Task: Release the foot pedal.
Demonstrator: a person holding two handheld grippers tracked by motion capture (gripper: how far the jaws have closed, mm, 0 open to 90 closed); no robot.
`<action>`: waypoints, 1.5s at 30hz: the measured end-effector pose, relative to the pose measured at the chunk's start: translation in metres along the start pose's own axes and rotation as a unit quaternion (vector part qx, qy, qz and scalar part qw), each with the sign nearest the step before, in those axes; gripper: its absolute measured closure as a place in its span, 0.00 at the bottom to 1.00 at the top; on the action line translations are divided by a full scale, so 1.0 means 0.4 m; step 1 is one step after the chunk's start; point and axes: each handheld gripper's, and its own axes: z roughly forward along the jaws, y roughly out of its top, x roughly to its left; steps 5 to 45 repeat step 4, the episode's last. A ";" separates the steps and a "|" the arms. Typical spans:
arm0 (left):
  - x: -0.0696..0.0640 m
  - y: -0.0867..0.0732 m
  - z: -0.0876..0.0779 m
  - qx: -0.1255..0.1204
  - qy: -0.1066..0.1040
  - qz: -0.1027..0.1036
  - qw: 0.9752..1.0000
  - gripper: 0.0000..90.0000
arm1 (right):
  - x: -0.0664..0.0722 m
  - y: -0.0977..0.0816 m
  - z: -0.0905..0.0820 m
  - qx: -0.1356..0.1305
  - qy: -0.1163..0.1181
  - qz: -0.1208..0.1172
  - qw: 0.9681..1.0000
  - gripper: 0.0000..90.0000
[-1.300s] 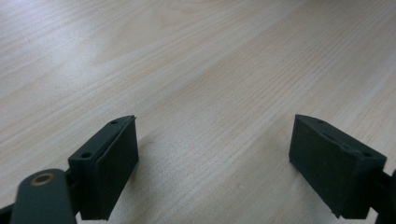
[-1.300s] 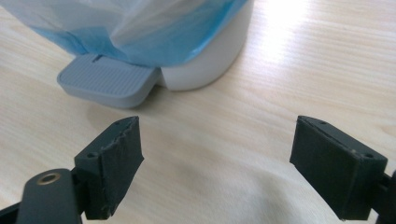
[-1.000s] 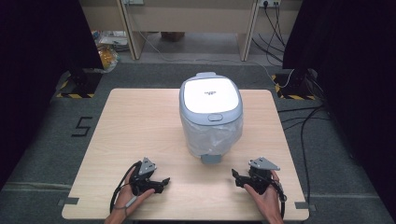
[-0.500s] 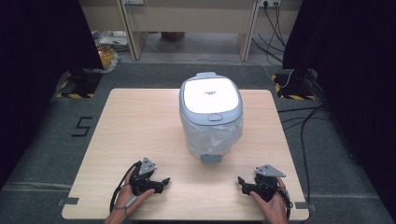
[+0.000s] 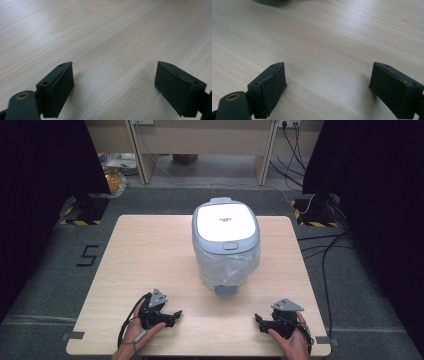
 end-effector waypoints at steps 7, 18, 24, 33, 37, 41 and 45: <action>0.000 0.000 0.000 0.000 0.000 0.000 1.000 0.16 | 0.000 0.000 0.000 0.000 0.000 0.000 1.000 0.15; 0.000 0.000 0.000 0.000 0.000 0.000 1.000 0.16 | 0.000 0.000 0.000 0.000 0.000 0.000 1.000 0.15; 0.000 0.000 0.000 0.000 0.000 0.000 1.000 0.16 | 0.000 0.000 0.000 0.000 0.000 0.000 1.000 0.15; 0.000 0.000 0.000 0.000 0.000 0.000 1.000 0.16 | 0.000 0.000 0.000 0.000 0.000 0.000 1.000 0.15; 0.000 0.000 0.000 0.000 0.000 0.000 1.000 0.16 | 0.000 0.000 0.000 0.000 0.000 0.000 1.000 0.15; 0.000 0.000 0.000 0.000 0.000 0.000 1.000 0.16 | 0.000 0.000 0.000 0.000 0.000 0.000 1.000 0.15; 0.000 0.000 0.000 0.000 0.000 0.000 1.000 0.16 | 0.000 0.000 0.000 0.000 0.000 0.000 1.000 0.15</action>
